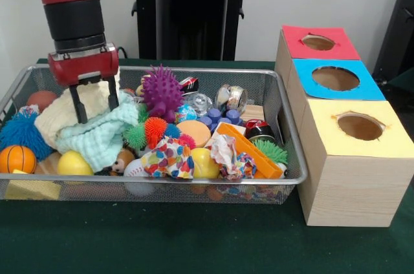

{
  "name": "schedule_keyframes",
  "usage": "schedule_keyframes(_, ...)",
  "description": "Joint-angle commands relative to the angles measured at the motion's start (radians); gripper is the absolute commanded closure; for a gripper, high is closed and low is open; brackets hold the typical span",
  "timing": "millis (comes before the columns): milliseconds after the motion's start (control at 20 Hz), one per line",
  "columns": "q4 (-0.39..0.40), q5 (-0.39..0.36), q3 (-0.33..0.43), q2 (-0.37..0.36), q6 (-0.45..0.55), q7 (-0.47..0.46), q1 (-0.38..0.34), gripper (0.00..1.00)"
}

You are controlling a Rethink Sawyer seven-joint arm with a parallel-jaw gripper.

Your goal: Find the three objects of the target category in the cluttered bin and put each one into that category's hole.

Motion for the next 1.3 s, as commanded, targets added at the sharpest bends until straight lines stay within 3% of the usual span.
schedule_keyframes(50, -0.055, 0.012, -0.094, -0.062, 0.118, 0.164, 0.104, 0.0)
schedule_keyframes(250, 0.021, 0.036, -0.127, -0.109, 0.073, 0.226, 0.15, 0.0)
schedule_keyframes(600, 0.123, 0.043, -0.214, -0.093, -0.087, 0.316, 0.212, 0.0)
schedule_keyframes(1300, 0.213, 0.109, -0.306, -0.086, -0.236, 0.361, 0.309, 0.0)
